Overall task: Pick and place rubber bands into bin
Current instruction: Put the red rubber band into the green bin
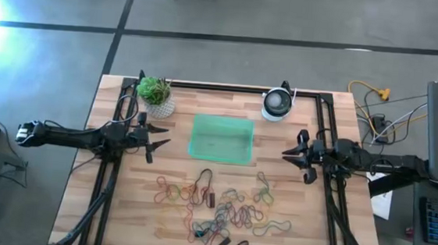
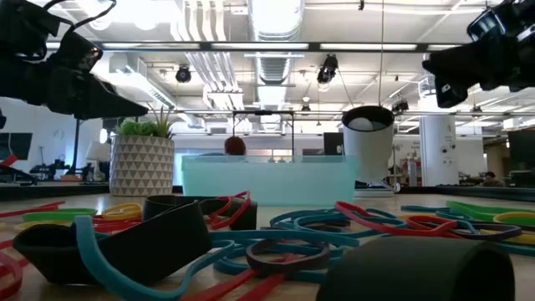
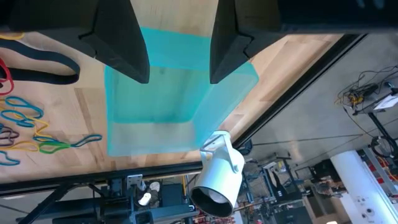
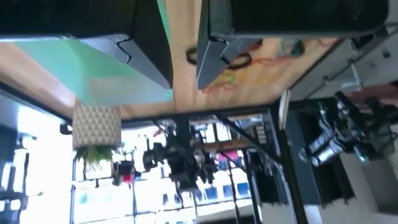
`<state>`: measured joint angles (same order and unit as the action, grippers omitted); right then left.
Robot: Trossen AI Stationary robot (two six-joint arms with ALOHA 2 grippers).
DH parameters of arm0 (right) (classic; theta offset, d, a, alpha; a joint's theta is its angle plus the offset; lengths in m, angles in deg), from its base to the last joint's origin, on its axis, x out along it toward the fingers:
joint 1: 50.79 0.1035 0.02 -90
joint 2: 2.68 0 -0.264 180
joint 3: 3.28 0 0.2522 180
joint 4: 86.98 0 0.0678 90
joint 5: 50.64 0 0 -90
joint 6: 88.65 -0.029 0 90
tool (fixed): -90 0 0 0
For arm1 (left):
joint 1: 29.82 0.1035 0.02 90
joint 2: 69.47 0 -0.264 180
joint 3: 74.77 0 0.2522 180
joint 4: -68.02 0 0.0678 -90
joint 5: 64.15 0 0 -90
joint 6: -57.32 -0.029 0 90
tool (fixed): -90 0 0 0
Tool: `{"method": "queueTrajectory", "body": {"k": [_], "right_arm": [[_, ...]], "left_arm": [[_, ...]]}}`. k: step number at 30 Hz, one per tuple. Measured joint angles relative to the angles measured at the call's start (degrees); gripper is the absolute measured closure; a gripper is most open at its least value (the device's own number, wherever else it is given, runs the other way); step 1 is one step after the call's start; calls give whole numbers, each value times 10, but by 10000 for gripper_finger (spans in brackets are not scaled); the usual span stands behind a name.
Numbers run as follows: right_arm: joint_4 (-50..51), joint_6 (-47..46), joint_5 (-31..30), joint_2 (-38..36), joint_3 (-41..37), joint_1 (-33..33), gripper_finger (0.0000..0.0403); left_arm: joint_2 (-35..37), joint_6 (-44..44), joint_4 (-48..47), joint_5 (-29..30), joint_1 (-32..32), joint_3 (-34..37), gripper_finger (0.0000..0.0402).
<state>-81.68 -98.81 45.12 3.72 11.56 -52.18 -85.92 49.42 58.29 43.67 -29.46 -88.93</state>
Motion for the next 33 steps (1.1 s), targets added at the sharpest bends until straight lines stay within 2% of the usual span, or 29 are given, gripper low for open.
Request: {"method": "queueTrajectory", "body": {"k": [7, 13, 17, 23, 27, 29, 33], "right_arm": [[-29, -5, 0, 1, 0, 0, 335], [-75, -70, 6, 2, 0, 0, 335], [-137, -29, 41, 13, 0, 0, 335], [-218, 132, 54, 42, 0, 0, 335], [-316, 107, 57, 72, 0, 0, 335], [-353, 105, 77, 91, 0, 0, 335], [-362, 107, 97, 139, 24, 0, 335]], "left_arm": [[0, 0, 0, 0, 0, 0, 248], [0, 1, 13, 0, 0, 0, 248], [0, 1, 40, -2, 0, 0, 248], [0, 1, 133, -2, 0, 0, 248], [1, 1, 202, -8, 0, 0, 248], [0, 1, 222, -15, 0, 0, 248], [-7, 50, 225, -78, 0, 0, 248]]}}
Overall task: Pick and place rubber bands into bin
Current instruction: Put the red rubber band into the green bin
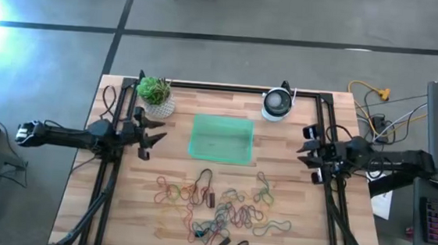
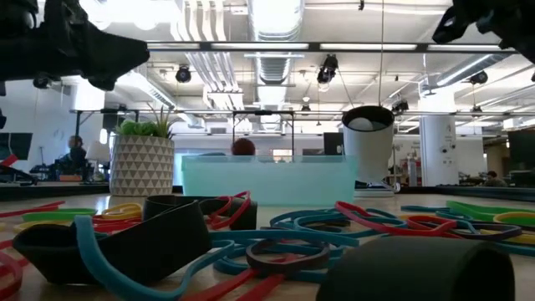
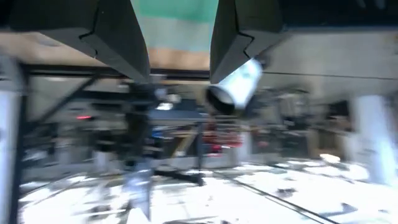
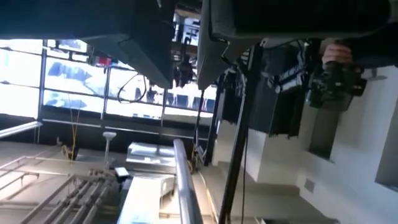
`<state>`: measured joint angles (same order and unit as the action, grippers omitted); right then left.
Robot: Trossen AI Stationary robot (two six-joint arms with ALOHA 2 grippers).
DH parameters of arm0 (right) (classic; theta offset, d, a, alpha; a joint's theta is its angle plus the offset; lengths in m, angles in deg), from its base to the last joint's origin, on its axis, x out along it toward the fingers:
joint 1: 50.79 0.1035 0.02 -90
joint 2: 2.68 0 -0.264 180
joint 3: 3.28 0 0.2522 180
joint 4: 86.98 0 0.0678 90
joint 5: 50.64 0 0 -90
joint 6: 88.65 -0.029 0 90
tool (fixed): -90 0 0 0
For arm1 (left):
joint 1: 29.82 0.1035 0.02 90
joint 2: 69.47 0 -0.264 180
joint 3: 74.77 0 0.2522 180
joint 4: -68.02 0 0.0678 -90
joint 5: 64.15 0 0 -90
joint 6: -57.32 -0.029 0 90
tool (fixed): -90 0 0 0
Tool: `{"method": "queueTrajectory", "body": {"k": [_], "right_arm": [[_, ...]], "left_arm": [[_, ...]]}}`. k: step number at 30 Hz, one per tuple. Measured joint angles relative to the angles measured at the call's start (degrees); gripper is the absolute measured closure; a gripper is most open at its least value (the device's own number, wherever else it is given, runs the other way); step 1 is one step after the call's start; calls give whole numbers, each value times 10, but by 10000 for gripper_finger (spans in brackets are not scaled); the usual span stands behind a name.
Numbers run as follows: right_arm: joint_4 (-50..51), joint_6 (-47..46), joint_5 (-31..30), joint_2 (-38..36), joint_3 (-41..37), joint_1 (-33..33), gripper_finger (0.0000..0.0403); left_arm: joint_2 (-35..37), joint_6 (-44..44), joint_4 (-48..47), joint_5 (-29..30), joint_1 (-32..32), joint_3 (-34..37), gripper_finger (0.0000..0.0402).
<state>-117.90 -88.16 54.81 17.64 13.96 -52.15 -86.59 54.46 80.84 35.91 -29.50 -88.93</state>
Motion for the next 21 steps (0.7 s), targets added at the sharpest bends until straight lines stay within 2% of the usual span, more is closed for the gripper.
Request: {"method": "queueTrajectory", "body": {"k": [5, 8, 11, 17, 21], "right_arm": [[17, 36, 11, 83, 79, 0, 335], [50, 56, 33, 133, 138, 0, 335], [131, 58, 40, 178, 198, 0, 335], [380, 86, 40, 260, 300, 0, 335], [438, 83, 40, 318, 325, 0, 335]], "left_arm": [[-22, 55, 40, -97, 0, 0, 248], [-39, 55, 64, -111, 0, 0, 248], [-48, 56, 82, -110, 0, 0, 248], [-51, 57, 105, -114, 0, 0, 248], [-54, 55, 105, -147, 0, 0, 248]]}}
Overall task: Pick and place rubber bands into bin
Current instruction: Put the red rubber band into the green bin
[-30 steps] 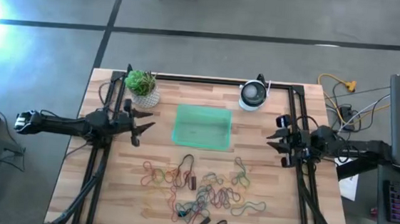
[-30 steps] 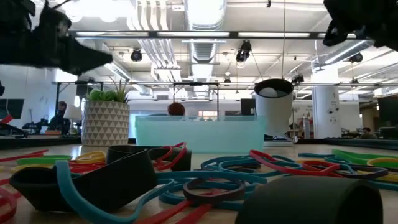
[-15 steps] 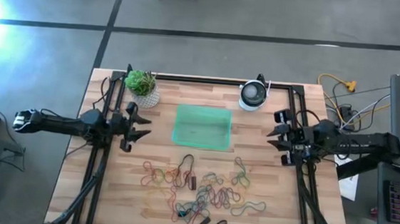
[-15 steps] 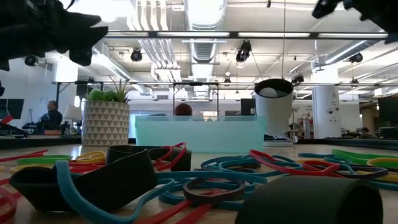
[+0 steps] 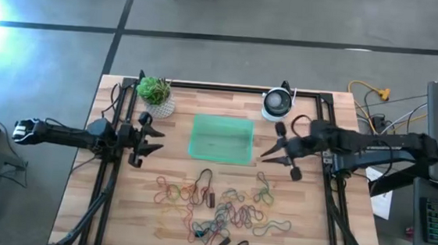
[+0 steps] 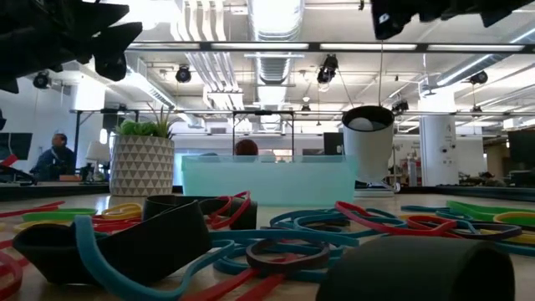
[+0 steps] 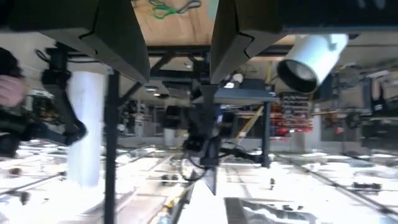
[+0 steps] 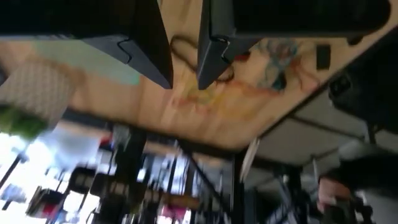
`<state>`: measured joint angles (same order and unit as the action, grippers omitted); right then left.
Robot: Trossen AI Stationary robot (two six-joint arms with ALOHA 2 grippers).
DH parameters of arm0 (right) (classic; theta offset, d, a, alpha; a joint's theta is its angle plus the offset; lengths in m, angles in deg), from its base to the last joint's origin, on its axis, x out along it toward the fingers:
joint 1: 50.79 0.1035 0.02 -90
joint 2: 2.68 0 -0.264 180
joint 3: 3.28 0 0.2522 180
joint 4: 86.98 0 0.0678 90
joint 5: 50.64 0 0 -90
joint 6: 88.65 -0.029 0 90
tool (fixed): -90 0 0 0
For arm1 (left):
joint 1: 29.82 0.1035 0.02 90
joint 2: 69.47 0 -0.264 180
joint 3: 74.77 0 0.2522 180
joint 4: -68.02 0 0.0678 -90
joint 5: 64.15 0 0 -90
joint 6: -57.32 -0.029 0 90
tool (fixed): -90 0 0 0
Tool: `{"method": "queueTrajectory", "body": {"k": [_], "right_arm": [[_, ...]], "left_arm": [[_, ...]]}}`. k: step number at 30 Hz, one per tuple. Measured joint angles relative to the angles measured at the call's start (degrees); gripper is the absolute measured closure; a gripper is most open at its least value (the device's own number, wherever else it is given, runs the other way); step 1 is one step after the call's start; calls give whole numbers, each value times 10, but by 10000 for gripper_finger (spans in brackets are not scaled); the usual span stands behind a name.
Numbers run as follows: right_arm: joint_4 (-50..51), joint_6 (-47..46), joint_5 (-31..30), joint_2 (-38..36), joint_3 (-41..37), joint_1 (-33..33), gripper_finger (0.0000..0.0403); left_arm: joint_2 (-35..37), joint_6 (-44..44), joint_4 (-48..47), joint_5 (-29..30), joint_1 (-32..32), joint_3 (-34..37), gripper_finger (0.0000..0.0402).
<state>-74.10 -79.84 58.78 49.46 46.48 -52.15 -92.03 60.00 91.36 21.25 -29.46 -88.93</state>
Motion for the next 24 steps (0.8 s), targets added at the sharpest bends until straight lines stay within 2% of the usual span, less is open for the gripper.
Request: {"method": "queueTrajectory", "body": {"k": [7, 11, 15, 24], "right_arm": [[14, -22, 1, 91, 0, 0, 335], [13, -36, 4, 137, 2, 0, 335], [11, -70, 44, 178, 12, 4, 335], [-15, -93, 42, 276, 67, 80, 298]], "left_arm": [[-41, 9, -3, -9, 0, 0, 248], [-102, 15, 3, -10, -1, 0, 248], [-164, 15, 41, -10, -1, -1, 248], [-288, 31, 108, -10, -1, -4, 248]]}}
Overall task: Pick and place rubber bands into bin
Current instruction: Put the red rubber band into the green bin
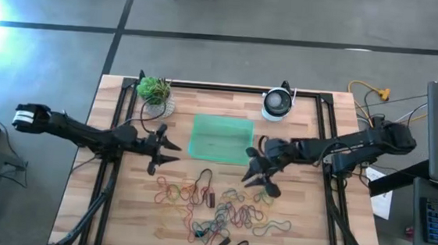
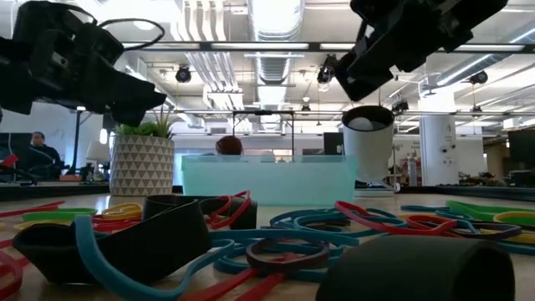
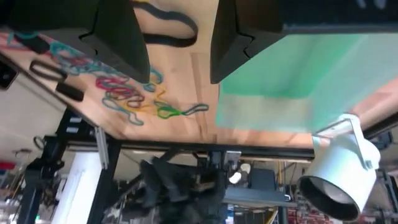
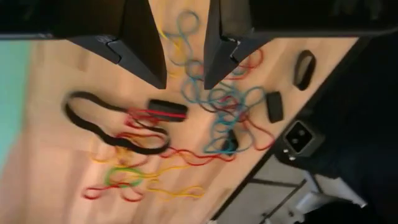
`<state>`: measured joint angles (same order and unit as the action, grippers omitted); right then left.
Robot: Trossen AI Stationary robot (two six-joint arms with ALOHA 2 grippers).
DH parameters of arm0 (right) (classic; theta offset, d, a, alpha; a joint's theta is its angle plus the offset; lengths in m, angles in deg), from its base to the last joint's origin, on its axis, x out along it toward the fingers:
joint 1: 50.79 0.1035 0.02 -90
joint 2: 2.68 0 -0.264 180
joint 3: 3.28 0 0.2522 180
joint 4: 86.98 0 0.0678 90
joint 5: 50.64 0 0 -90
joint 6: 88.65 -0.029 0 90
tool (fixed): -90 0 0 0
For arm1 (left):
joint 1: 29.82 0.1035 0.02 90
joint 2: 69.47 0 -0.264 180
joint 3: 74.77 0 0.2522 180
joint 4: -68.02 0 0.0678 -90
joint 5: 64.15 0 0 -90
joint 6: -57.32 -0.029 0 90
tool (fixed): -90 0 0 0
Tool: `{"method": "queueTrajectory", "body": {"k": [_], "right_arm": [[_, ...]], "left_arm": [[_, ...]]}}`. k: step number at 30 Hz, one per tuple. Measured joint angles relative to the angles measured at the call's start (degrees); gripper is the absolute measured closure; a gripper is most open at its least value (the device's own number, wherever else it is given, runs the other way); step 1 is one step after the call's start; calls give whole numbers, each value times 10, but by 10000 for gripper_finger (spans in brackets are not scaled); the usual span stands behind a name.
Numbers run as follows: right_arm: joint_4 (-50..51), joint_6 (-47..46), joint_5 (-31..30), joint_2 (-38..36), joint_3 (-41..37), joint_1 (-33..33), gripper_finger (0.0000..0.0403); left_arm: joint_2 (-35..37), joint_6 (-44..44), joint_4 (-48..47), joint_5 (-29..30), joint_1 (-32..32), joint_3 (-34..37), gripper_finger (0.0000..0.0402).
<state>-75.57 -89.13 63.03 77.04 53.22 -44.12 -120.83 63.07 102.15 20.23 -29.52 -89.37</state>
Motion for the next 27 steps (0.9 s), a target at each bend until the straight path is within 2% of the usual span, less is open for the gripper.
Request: {"method": "queueTrajectory", "body": {"k": [6, 12, 15, 21, 27], "right_arm": [[2, 62, -38, 72, 58, 63, 275], [27, 77, -162, 141, 126, 86, 272], [67, 78, -190, 176, 159, 87, 276], [99, 150, -196, 244, 189, 93, 286], [94, 202, -254, 290, 212, 105, 297]], "left_arm": [[-59, 35, 58, -18, 0, -1, 248], [-105, 45, 111, -36, 0, -4, 248], [-116, 44, 139, -49, 0, -6, 248], [-101, 29, 173, -126, 0, -7, 248], [-56, 30, 177, -186, 0, -9, 248]]}}
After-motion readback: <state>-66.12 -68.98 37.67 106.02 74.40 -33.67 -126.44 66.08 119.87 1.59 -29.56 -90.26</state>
